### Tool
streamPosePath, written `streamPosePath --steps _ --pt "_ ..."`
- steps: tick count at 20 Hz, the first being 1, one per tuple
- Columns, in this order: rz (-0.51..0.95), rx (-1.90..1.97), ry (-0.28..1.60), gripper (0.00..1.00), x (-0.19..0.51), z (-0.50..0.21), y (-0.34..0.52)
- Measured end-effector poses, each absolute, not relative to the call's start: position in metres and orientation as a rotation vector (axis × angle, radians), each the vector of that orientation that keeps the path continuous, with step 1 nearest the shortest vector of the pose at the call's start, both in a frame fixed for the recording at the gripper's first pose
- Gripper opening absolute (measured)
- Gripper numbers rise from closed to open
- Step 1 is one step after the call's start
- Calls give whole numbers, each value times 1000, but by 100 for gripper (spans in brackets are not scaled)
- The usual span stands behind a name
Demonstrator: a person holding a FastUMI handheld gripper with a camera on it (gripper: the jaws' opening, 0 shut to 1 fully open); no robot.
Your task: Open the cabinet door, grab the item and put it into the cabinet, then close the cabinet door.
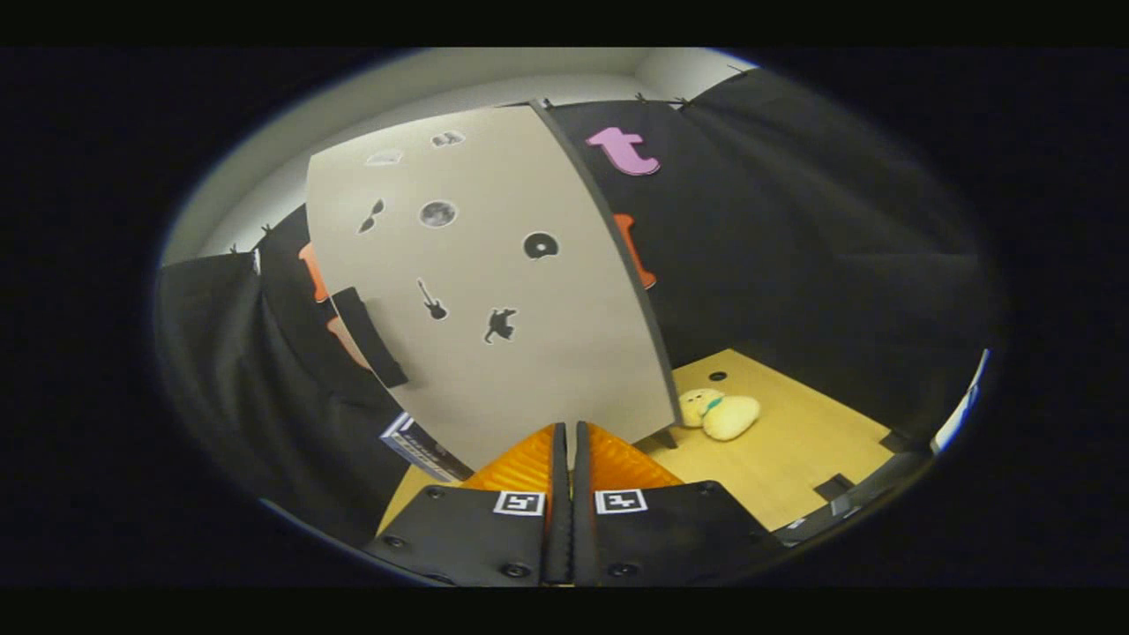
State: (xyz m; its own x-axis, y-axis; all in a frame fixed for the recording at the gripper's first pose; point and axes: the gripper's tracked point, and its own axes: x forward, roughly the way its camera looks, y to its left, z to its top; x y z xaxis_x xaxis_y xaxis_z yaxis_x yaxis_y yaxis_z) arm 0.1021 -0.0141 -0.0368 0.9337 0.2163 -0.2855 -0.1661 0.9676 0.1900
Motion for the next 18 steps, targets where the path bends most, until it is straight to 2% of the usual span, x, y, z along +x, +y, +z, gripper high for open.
streamPosePath --steps 3,7,11,12,15,18 --pt "235 113 275 8 89 -25 -24" --pt "289 105 257 8 96 -21 9" --pt "331 64 262 72 104 -18 47" --pt "335 48 254 74 109 -16 56" --pt "358 11 235 97 123 -13 95" --pt "369 -23 205 98 151 -4 140"
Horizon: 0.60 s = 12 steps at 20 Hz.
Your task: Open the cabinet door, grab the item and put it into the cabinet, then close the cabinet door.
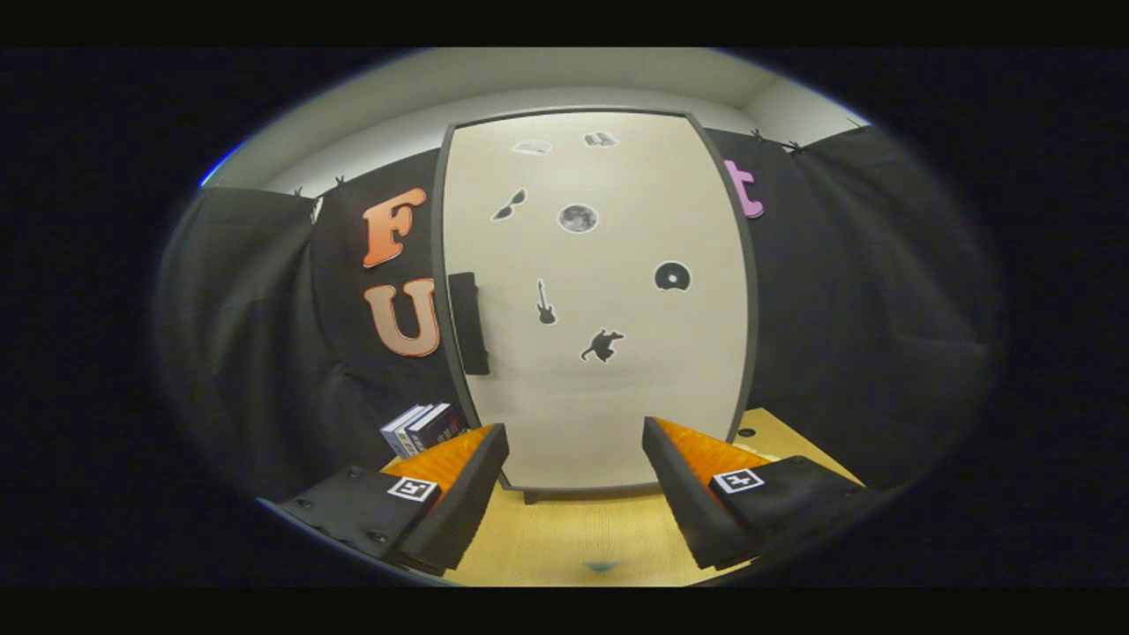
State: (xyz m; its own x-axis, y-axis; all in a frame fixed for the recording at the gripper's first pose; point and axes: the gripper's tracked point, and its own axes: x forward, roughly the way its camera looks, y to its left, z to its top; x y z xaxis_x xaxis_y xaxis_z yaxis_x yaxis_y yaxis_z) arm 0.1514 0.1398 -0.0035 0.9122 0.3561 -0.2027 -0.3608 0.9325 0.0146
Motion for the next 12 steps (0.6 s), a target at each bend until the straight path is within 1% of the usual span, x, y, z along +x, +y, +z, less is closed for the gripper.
streamPosePath --steps 6,10,12 --pt "403 -78 163 98 216 11 232" --pt "408 -103 133 94 248 24 268" --pt "401 -117 128 86 261 25 277"
